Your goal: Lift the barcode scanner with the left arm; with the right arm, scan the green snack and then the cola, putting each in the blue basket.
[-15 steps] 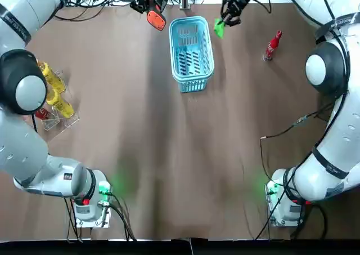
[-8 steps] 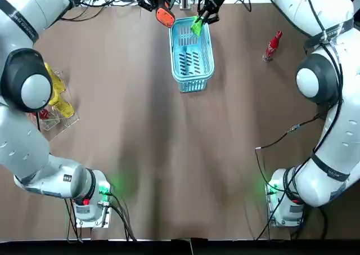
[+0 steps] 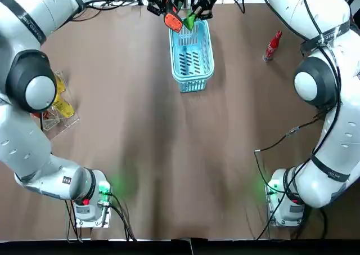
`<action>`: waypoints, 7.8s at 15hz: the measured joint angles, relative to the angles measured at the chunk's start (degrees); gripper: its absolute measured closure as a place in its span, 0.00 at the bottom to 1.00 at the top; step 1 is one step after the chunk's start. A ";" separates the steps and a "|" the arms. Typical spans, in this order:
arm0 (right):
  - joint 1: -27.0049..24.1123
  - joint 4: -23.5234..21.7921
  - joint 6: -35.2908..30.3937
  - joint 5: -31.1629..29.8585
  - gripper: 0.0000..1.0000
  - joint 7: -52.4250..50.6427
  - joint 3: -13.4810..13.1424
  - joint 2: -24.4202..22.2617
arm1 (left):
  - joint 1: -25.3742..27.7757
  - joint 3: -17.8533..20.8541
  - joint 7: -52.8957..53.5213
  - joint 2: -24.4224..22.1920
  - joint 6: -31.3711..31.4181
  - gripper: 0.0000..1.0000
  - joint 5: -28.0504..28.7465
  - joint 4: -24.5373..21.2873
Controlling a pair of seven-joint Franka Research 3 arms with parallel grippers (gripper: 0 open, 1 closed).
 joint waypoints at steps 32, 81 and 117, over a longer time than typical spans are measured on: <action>2.42 0.13 0.23 -15.01 0.83 -6.18 -0.23 2.61 | 3.77 2.24 -0.33 0.15 -4.46 0.63 42.89 0.41; -27.91 -12.80 -4.65 -46.44 0.14 -31.52 -2.02 -3.81 | 3.72 2.27 -0.29 1.71 -4.66 0.63 44.26 -0.26; -29.04 -17.02 2.54 -46.78 0.60 -38.83 -1.78 -2.23 | 3.55 2.25 -0.28 2.42 -4.66 0.63 44.26 -0.26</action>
